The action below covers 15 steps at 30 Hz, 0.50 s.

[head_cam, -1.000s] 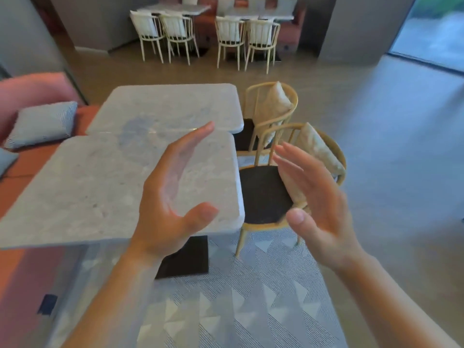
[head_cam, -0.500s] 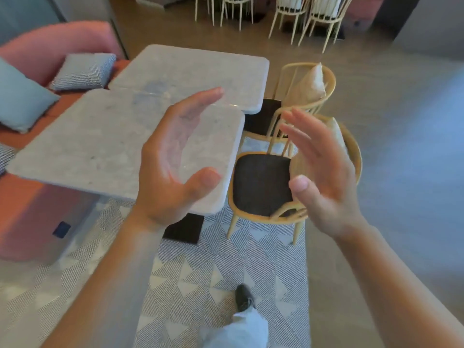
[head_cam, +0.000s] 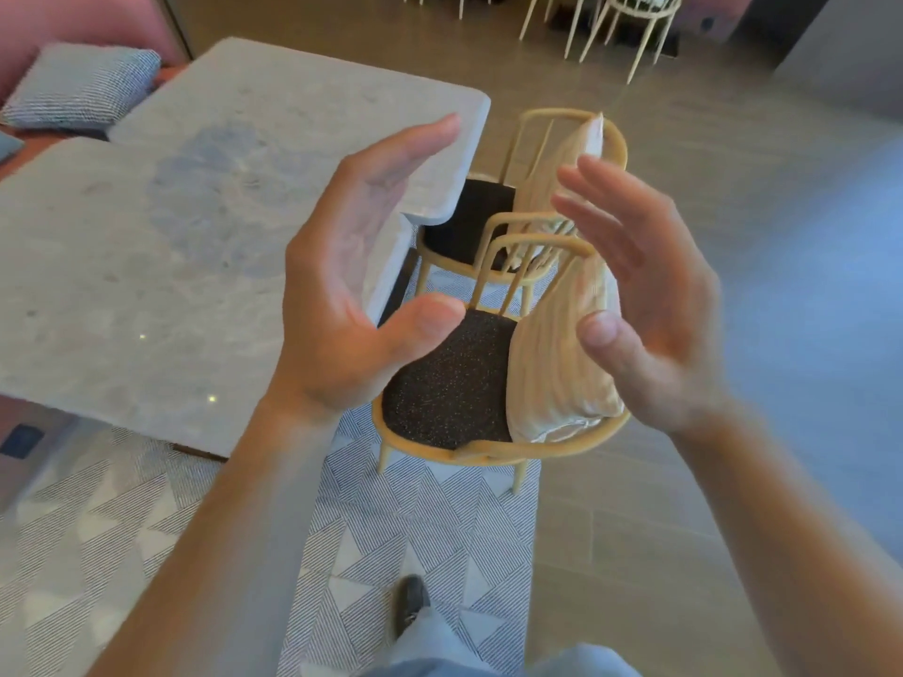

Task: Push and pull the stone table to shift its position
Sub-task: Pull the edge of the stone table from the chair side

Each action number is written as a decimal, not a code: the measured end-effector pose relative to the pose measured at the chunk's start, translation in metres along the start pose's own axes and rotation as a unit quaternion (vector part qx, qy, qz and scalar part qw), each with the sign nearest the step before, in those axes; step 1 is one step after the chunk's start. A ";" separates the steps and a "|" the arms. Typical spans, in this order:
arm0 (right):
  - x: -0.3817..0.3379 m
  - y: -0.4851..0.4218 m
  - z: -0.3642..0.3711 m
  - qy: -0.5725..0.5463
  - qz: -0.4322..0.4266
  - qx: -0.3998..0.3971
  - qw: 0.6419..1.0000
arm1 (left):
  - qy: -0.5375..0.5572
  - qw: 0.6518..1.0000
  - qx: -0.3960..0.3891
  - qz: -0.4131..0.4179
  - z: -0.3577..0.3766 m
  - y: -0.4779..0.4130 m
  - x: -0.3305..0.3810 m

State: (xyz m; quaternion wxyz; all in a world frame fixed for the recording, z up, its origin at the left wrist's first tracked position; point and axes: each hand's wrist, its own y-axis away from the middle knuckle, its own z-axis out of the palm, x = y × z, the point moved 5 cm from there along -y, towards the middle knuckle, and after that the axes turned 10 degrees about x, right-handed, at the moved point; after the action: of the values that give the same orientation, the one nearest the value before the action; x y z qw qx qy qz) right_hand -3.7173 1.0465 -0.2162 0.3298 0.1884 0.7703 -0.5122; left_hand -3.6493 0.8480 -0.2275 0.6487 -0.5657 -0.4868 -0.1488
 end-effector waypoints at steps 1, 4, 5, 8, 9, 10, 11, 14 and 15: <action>0.010 -0.003 -0.010 -0.008 -0.002 -0.003 1.000 | -0.002 1.000 -0.001 0.000 0.012 -0.005 -0.004; 0.040 -0.015 -0.040 -0.030 -0.011 -0.017 0.999 | -0.011 1.000 0.012 -0.005 0.048 -0.017 -0.015; 0.050 -0.019 -0.050 -0.036 -0.016 -0.024 0.999 | -0.022 1.000 0.020 -0.005 0.059 -0.020 -0.019; 0.076 -0.034 -0.081 -0.066 -0.042 -0.052 0.996 | -0.078 0.996 0.050 -0.001 0.089 -0.024 -0.025; 0.084 -0.039 -0.091 -0.078 -0.046 -0.061 0.994 | -0.094 0.994 0.062 -0.004 0.098 -0.024 -0.026; 0.091 -0.045 -0.101 -0.090 -0.046 -0.070 0.992 | -0.108 0.991 0.075 -0.009 0.108 -0.023 -0.025; 0.098 -0.049 -0.111 -0.103 -0.045 -0.081 0.990 | -0.123 0.988 0.089 -0.015 0.118 -0.021 -0.023; 0.115 -0.060 -0.127 -0.148 -0.047 -0.134 0.979 | -0.165 0.976 0.139 -0.027 0.144 -0.010 -0.008; 0.120 -0.063 -0.129 -0.160 -0.046 -0.150 0.975 | -0.173 0.972 0.157 -0.035 0.151 -0.007 -0.001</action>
State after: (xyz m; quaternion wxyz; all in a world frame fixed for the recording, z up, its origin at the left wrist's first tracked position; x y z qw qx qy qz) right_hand -3.8830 1.1332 -0.2248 0.4492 0.0171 0.7835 -0.4290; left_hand -3.7251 0.9778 -0.2416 0.6297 -0.4565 -0.6285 0.0072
